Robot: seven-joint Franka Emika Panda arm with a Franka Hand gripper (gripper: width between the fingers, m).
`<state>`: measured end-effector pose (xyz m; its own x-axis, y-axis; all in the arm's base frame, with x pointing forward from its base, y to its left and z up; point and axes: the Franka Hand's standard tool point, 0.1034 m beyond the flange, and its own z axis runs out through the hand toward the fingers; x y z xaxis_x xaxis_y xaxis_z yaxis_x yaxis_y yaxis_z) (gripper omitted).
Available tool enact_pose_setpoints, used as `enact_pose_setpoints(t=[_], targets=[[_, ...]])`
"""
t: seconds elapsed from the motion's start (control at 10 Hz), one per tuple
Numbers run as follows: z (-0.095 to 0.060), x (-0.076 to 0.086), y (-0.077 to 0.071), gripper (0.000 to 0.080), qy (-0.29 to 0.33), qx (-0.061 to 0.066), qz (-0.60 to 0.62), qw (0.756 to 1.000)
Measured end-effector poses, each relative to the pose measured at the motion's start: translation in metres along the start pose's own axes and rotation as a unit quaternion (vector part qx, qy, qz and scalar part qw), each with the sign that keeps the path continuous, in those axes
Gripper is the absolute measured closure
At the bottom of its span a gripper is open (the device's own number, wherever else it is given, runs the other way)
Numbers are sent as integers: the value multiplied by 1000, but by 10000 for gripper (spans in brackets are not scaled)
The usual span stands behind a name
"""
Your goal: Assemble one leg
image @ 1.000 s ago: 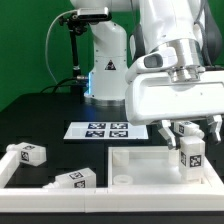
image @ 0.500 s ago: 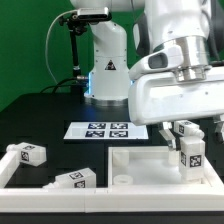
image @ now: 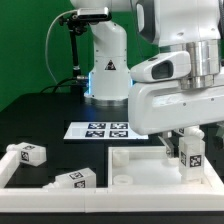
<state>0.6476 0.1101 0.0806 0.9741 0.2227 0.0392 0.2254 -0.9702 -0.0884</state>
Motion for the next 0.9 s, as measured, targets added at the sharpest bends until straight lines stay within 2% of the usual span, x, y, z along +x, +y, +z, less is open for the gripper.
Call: enact_pose_setpoints(t=[0.1, 0.2, 0.3, 0.4, 0.5, 0.7, 0.9], targets=[[-1, 5, 0, 180, 15, -2, 4, 1000], [1, 4, 0, 180, 14, -2, 8, 1000], [1, 4, 0, 361, 14, -1, 12, 1000], [1, 4, 0, 361, 14, -1, 43, 999], [1, 3, 1, 514, 14, 0, 77, 997], [1, 3, 2, 514, 14, -1, 122, 992], [2, 3, 6, 514, 30, 0, 236, 971]])
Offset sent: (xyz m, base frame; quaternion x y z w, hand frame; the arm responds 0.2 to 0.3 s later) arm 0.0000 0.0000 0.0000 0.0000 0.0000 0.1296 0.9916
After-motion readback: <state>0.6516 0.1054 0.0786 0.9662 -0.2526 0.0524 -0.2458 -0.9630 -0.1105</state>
